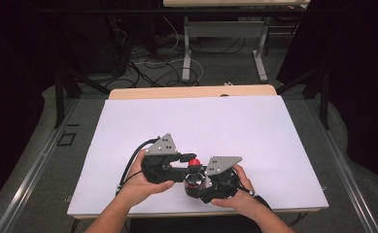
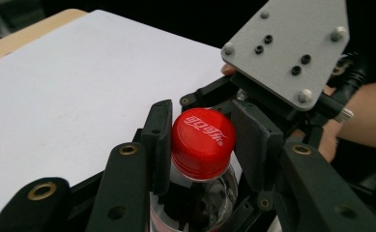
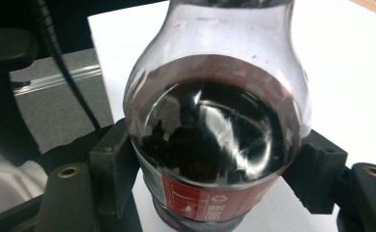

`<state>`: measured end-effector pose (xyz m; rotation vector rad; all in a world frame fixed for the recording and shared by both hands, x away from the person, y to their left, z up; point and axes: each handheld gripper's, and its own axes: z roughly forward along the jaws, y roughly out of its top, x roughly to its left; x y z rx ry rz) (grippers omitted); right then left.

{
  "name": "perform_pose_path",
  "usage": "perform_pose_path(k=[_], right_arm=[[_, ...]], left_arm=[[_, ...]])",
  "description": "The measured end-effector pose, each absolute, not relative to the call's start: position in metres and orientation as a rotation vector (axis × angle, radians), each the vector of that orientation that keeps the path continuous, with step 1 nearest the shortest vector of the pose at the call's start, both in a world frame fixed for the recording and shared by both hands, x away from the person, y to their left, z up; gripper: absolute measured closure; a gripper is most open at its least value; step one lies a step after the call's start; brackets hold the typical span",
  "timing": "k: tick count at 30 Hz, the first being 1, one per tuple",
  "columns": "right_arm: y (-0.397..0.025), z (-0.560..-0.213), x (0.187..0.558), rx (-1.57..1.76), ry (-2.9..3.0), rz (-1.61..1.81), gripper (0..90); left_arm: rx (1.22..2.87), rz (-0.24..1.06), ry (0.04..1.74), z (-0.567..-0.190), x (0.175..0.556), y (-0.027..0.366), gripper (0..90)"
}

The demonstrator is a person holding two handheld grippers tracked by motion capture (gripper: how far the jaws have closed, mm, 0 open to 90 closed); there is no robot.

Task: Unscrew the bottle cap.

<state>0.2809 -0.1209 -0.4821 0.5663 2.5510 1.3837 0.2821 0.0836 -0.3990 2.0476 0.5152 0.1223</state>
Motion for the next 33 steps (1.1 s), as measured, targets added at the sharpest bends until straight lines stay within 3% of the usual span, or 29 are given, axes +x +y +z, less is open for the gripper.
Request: perform_pose_path(k=[8, 17, 23, 28, 33], right_arm=[[-0.121, -0.481, 0.281, 0.678, 2.477, 1.324, 28.7], [-0.120, -0.484, 0.281, 0.793, 2.381, 1.235, 28.7], [-0.122, -0.484, 0.283, 0.799, 2.405, 1.254, 28.6], [-0.124, -0.482, 0.284, 0.756, 2.410, 1.292, 28.6], [-0.125, -0.480, 0.283, 0.713, 2.450, 1.342, 28.6]], left_arm=[[1.975, 0.308, 0.753, -0.400, 0.266, 0.061, 61.8], [1.911, 0.330, 0.888, -0.405, 0.269, 0.052, 61.6], [1.920, 0.318, 0.874, -0.404, 0.272, 0.051, 61.0], [1.931, 0.293, 0.803, -0.400, 0.276, 0.061, 48.2], [1.937, 0.193, 0.668, -0.392, 0.283, 0.084, 42.4]])
